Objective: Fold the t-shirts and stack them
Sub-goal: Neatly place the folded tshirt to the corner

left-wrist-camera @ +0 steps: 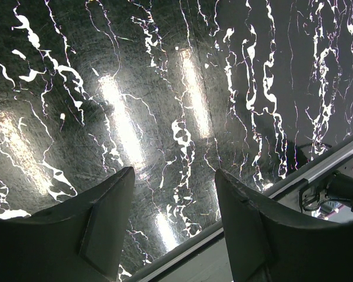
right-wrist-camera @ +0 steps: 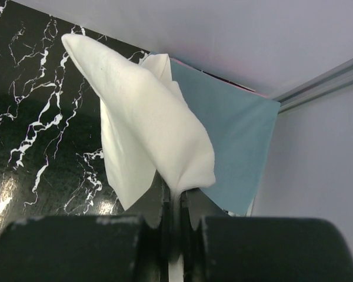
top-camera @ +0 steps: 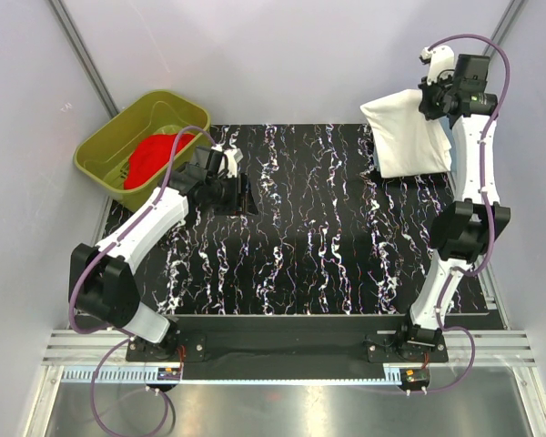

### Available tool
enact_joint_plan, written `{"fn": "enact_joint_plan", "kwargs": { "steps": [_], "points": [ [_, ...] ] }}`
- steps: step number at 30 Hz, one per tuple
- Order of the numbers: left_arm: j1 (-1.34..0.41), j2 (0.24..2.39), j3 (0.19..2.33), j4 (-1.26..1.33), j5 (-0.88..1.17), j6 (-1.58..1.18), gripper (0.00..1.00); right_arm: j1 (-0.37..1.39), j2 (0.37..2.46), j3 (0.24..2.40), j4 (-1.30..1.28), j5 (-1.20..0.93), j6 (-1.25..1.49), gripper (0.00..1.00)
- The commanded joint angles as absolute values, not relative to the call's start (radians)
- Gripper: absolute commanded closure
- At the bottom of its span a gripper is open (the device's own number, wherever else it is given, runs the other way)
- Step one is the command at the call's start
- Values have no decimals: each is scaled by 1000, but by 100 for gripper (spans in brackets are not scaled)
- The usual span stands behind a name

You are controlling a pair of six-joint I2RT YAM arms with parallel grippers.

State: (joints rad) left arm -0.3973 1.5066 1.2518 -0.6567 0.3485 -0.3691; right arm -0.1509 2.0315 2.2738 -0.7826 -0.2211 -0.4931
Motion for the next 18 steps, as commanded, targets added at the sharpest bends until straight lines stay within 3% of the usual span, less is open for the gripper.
{"fn": "enact_joint_plan", "kwargs": {
  "steps": [1,18],
  "points": [
    [-396,1463,1258,-634,379,-353,38,-167,2049,2350,-747,-313,-480,100],
    [-374,1482,1256,-623,394,-359,38,-294,2288,2490,-606,-419,-358,100]
  ]
}}
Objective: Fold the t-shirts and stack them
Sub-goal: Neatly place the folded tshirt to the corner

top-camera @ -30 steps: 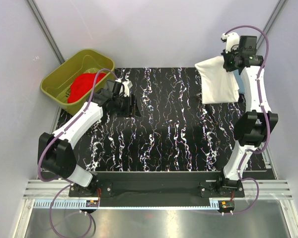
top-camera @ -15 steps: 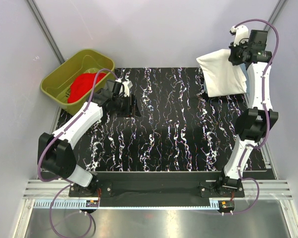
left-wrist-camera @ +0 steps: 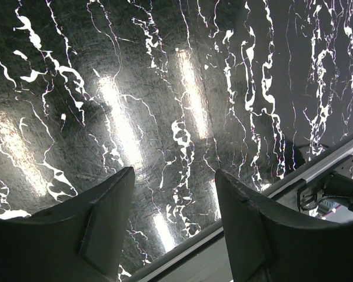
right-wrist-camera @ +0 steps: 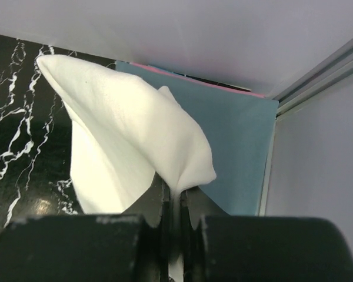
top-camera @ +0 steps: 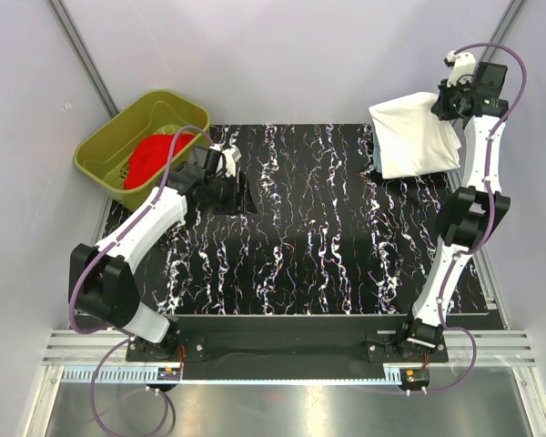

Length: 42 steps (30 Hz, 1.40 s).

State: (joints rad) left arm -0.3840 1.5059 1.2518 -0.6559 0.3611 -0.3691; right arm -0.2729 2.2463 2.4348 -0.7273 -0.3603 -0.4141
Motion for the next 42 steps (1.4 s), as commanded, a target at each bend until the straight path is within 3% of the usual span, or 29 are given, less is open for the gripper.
{"fn": "enact_joint_plan", "kwargs": {
  "steps": [1,7,14,35,37,38,40,42],
  "points": [
    [-371,1486,1255,-621,397,-362,38,-302,2308,2499,-576,-428,-341,100],
    [-364,1516,1255,-615,410,-367,38,-339,2463,2603,-514,-488,-250,100],
    [-344,1528,1253,-611,425,-373,38,-344,2396,2464,-406,-522,-235,100],
    [-339,1554,1250,-603,440,-377,38,-419,2651,2643,-238,-531,55,100],
    [-339,1554,1252,-603,443,-379,38,-419,2661,2642,-216,-522,75,94],
    [-339,1555,1250,-603,442,-377,38,-419,2663,2632,-207,-505,77,83],
    [-339,1557,1249,-601,445,-379,38,-419,2669,2635,-190,-489,83,72],
    [-339,1562,1249,-601,451,-379,38,-419,2669,2652,-186,-459,84,51]
  ]
}}
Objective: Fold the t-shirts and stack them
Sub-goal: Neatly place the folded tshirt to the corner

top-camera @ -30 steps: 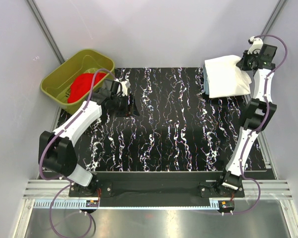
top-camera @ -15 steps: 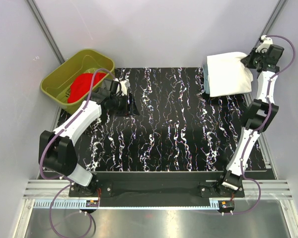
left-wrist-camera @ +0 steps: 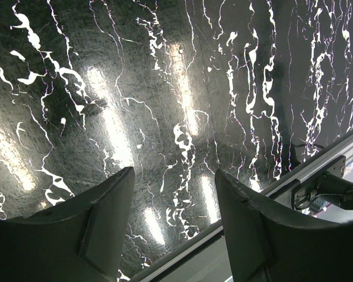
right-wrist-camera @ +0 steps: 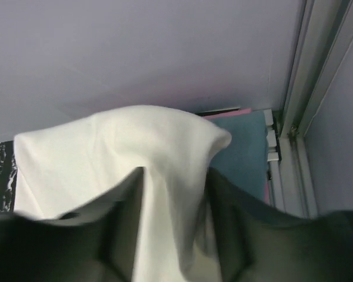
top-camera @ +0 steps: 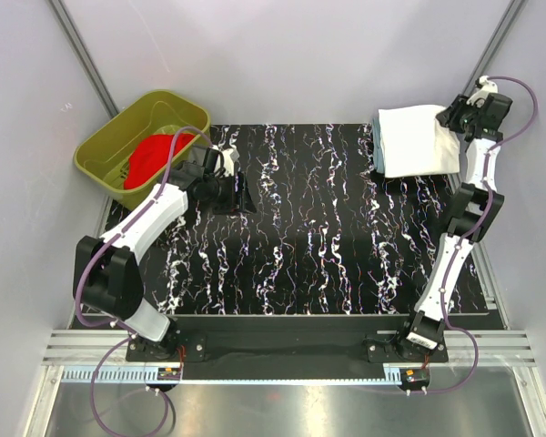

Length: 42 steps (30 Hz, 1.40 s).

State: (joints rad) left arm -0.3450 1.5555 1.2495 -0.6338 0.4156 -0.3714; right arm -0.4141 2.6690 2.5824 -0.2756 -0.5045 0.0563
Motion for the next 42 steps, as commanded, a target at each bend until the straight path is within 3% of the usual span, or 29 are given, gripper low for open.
{"fn": "enact_joint_plan", "kwargs": {
  "steps": [1,2,3,5,10,12,13,16,22,24,28,31,32,35,42],
  "points": [
    [-341,1563,1250,-601,453,-382,38,-417,2666,2657,-181,-445,86,41],
    [-339,1562,1247,-601,456,-382,38,-419,2654,2661,-181,-422,89,33],
    [-339,1560,1249,-598,457,-382,38,-419,2643,2660,-181,-385,92,18],
    [-339,1554,1246,-598,459,-382,38,-417,2597,2626,-180,-370,91,8],
    [-339,1537,1244,-592,468,-383,38,-408,2485,2525,-160,-341,89,10],
    [-339,1536,1244,-594,474,-385,38,-402,2468,2500,-175,-347,95,15],
    [-339,1534,1244,-592,477,-382,38,-399,2455,2494,-184,-356,98,22],
    [-339,1517,1246,-575,497,-380,38,-365,2393,2445,-212,-365,107,26],
    [-339,1376,1238,-448,545,-422,38,-241,2133,2230,-365,-266,181,13],
    [-339,1321,1221,-368,526,-454,37,-219,2036,2140,-437,-325,256,0],
    [-339,1172,1189,-227,460,-488,32,-146,1728,1877,-569,-363,350,0],
    [-337,1173,1259,-315,440,-474,27,-140,1548,1731,-633,-426,455,0],
    [-337,1181,1285,-343,442,-469,14,-140,1507,1691,-634,-460,480,0],
    [-334,1198,1347,-423,465,-468,1,-138,1370,1577,-673,-558,509,0],
    [-327,1137,1300,-505,407,-463,1,-138,1050,1332,-764,-506,522,0]
  ]
}}
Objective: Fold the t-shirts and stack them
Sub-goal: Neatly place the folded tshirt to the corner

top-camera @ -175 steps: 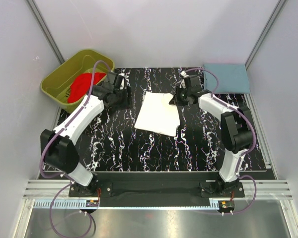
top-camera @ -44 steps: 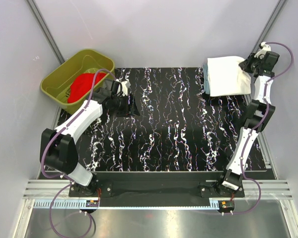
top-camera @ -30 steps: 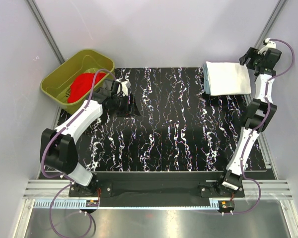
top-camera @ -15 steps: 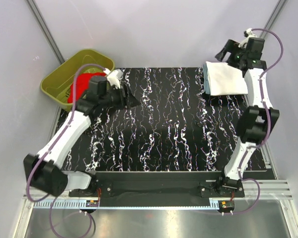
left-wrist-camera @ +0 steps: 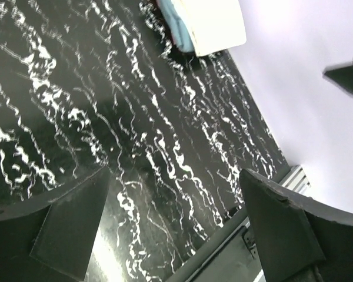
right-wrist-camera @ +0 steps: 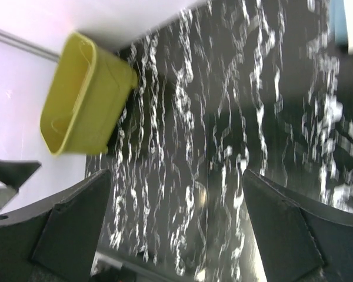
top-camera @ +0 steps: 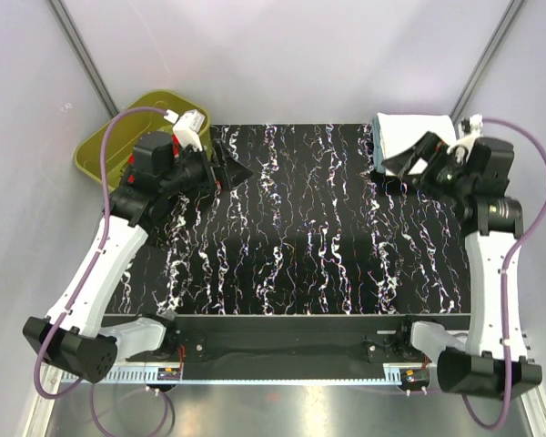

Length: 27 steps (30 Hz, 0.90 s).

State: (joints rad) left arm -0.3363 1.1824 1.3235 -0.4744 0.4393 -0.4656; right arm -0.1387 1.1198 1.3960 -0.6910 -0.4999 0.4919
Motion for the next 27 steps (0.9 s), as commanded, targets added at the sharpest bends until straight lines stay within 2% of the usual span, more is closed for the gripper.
{"fn": "enact_joint_plan", "kwargs": {
  "steps": [1,8,18,27],
  "points": [
    [-327,1125,1286,-502,411,-463,1,-138,1031,1289,-765,-508,523,0],
    [-325,990,1140,-430,506,-477,1,-138,917,1238,-784,-523,534,0],
    [-325,914,1092,-394,583,-522,1,-138,907,1267,-795,-489,526,0],
    [-325,852,1123,-439,508,-465,1,-138,897,1282,-758,-514,571,0]
  ]
}}
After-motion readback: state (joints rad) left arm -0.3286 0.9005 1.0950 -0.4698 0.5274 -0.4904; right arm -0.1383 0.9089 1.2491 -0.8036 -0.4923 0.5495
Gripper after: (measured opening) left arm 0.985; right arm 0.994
